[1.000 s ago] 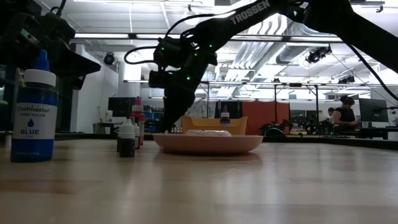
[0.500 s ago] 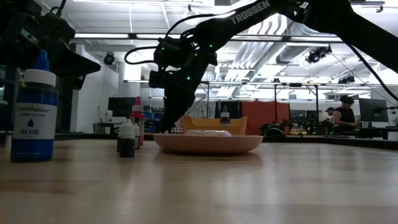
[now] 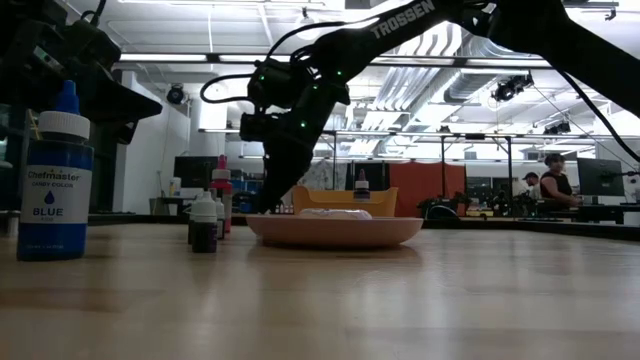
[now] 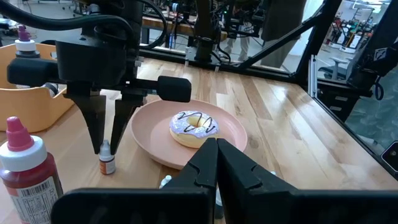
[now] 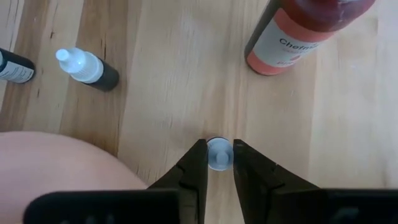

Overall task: Pick & Place food coloring
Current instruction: Put the small orange food coloring bottle into the orange bin

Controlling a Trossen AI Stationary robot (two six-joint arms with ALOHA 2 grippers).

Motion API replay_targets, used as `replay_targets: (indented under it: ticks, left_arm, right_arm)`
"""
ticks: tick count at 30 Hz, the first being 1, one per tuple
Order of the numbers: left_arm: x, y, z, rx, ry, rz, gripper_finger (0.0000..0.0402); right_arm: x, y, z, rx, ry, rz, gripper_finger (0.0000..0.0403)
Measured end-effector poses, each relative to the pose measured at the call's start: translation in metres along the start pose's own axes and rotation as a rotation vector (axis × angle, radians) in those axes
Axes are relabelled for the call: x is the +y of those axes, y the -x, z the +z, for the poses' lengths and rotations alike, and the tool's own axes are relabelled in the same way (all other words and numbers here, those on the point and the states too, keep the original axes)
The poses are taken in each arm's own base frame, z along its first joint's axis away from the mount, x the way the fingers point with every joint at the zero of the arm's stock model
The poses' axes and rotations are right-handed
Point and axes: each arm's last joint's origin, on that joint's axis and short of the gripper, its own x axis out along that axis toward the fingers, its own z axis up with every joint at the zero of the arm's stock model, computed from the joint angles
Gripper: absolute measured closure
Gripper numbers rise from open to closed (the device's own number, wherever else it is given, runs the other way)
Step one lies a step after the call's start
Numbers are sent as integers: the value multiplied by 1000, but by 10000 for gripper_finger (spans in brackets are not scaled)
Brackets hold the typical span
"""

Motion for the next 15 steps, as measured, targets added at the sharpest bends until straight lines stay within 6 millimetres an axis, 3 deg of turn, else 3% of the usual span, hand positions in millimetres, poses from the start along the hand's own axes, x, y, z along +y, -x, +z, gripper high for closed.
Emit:
replay_targets:
  ticks: [7, 15]
  left_arm:
    - [0, 0, 0, 0, 0, 0, 401]
    - [0, 0, 0, 1, 0, 0, 401]
  right_arm:
    - [-2, 9, 8, -20, -52, -11, 349]
    - [-16, 45, 26, -45, -122, -84, 349]
